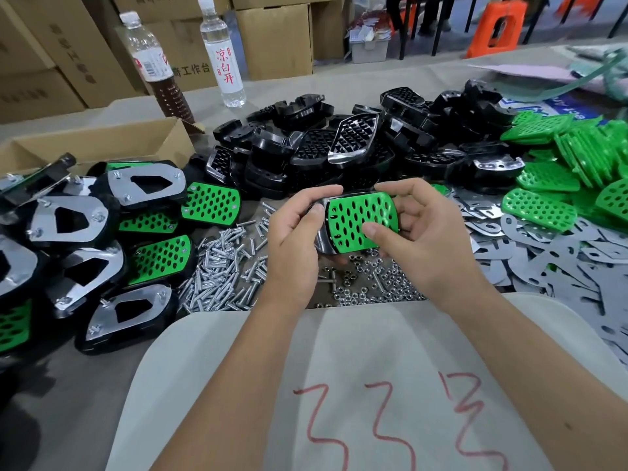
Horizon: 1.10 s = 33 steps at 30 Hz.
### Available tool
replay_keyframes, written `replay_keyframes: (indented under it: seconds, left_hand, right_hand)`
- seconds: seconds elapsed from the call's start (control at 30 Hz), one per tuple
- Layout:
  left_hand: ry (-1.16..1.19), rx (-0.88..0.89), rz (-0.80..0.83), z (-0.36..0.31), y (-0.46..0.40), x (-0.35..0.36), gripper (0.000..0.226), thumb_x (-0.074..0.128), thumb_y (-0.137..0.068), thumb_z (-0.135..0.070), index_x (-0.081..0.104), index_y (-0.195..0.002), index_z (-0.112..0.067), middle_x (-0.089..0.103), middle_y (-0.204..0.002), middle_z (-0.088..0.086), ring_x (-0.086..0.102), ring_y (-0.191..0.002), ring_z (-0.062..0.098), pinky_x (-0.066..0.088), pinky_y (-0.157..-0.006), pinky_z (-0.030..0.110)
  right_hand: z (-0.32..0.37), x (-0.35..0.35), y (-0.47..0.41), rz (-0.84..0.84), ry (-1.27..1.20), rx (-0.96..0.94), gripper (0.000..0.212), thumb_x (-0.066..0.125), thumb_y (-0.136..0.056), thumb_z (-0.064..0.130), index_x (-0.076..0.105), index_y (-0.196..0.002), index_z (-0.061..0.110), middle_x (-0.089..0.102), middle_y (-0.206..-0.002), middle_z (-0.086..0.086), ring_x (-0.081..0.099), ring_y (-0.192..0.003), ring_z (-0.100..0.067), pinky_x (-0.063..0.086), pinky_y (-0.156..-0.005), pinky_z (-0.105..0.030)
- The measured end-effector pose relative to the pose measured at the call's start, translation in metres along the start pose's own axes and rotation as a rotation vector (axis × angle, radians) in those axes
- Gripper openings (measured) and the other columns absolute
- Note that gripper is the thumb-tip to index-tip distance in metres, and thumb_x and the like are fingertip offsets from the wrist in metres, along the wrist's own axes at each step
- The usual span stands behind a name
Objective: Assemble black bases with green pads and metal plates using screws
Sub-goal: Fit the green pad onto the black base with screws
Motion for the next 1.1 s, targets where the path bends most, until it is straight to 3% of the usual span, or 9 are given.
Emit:
replay_keyframes:
  seconds: [0.23, 0.3, 0.4, 0.53, 0.6, 0.67, 0.83, 0.97, 1.1]
  left_hand:
    - [-0.02, -0.019, -0.029, 0.007, -0.005, -0.003, 0.037, 0.041, -0.106, -0.003, 0.077, -0.112, -0.009, 0.075, -0.098, -0.008, 0.071, -0.088, 0.007, 0.059, -0.057, 0.029]
    - [-0.026, -0.014, -0.028, 0.009, -0.008, -0.002, 0.036, 0.04, -0.105, 0.0, 0.076, -0.114, -0.003, 0.076, -0.097, -0.007, 0.07, -0.09, 0.002, 0.058, -0.068, 0.022]
    - [-0.03, -0.013, -0.019, 0.01, -0.008, 0.001, 0.035, 0.04, -0.106, 0.002, 0.074, -0.116, 0.001, 0.076, -0.097, -0.006, 0.07, -0.087, -0.003, 0.053, -0.068, 0.013]
    - [-0.041, -0.006, -0.046, 0.011, -0.009, -0.002, 0.035, 0.042, -0.107, -0.001, 0.076, -0.113, -0.005, 0.078, -0.095, -0.011, 0.071, -0.091, -0.001, 0.055, -0.07, 0.015]
    - [-0.04, -0.025, -0.058, 0.014, -0.01, -0.004, 0.036, 0.043, -0.108, -0.005, 0.078, -0.112, -0.01, 0.078, -0.1, -0.005, 0.072, -0.092, 0.006, 0.059, -0.07, 0.026]
    - [-0.013, -0.053, -0.072, 0.016, -0.008, -0.005, 0.037, 0.042, -0.109, -0.01, 0.079, -0.109, -0.015, 0.077, -0.099, -0.002, 0.075, -0.086, 0.012, 0.06, -0.057, 0.032]
    - [0.014, -0.063, -0.128, 0.014, -0.007, -0.009, 0.034, 0.044, -0.107, -0.016, 0.077, -0.107, -0.018, 0.076, -0.096, 0.001, 0.076, -0.075, 0.022, 0.055, -0.043, 0.033]
    - [-0.018, -0.095, -0.134, 0.017, -0.007, -0.01, 0.027, 0.047, -0.106, -0.021, 0.074, -0.101, -0.02, 0.071, -0.109, 0.018, 0.074, -0.086, 0.032, 0.059, -0.051, 0.04]
    - [0.002, -0.124, -0.111, 0.018, -0.006, -0.008, 0.029, 0.044, -0.11, -0.017, 0.072, -0.104, -0.013, 0.071, -0.107, 0.019, 0.074, -0.074, 0.024, 0.056, -0.046, 0.034]
  right_hand:
    - [0.004, 0.003, 0.004, -0.054, 0.107, -0.006, 0.039, 0.081, -0.087, 0.006, 0.061, -0.118, 0.018, 0.075, -0.096, 0.0, 0.075, -0.087, -0.017, 0.063, -0.066, -0.044]
    - [0.007, 0.003, 0.006, -0.064, 0.175, -0.02, 0.039, 0.083, -0.086, 0.01, 0.061, -0.117, 0.019, 0.075, -0.096, 0.002, 0.075, -0.087, -0.015, 0.063, -0.068, -0.044]
    - [0.011, 0.002, 0.009, -0.083, 0.228, -0.04, 0.039, 0.085, -0.085, 0.014, 0.062, -0.116, 0.02, 0.074, -0.093, 0.002, 0.074, -0.081, -0.012, 0.061, -0.065, -0.04]
    - [0.01, 0.002, 0.007, -0.076, 0.233, -0.044, 0.039, 0.085, -0.085, 0.017, 0.065, -0.117, 0.023, 0.073, -0.088, -0.001, 0.072, -0.075, -0.021, 0.059, -0.063, -0.047]
    - [0.004, 0.0, 0.005, -0.076, 0.177, -0.014, 0.041, 0.085, -0.084, 0.015, 0.065, -0.119, 0.025, 0.074, -0.088, -0.001, 0.074, -0.079, -0.024, 0.06, -0.063, -0.046]
    - [-0.003, -0.003, 0.003, -0.082, 0.061, 0.035, 0.042, 0.085, -0.084, 0.014, 0.063, -0.119, 0.023, 0.076, -0.092, -0.002, 0.075, -0.085, -0.026, 0.061, -0.061, -0.04]
    - [-0.017, -0.014, -0.003, -0.15, -0.428, 0.162, 0.019, 0.083, -0.078, 0.013, 0.077, -0.096, 0.017, 0.079, -0.098, -0.007, 0.075, -0.095, -0.022, 0.062, -0.088, -0.047]
    - [-0.017, -0.021, -0.007, -0.201, -0.815, 0.213, 0.017, 0.06, -0.099, 0.023, 0.072, -0.11, 0.021, 0.076, -0.106, -0.006, 0.074, -0.097, -0.024, 0.061, -0.078, -0.04]
    - [-0.015, -0.014, -0.005, -0.095, -0.587, 0.263, 0.02, 0.044, -0.111, 0.019, 0.055, -0.128, 0.018, 0.073, -0.097, -0.006, 0.068, -0.065, -0.02, 0.047, -0.042, -0.025]
Point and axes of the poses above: each hand's wrist, its own y-axis away from the middle knuckle, its own x-axis out of the palm, z = x × y, the point moved 9 cm from there along -y, towards the middle knuckle
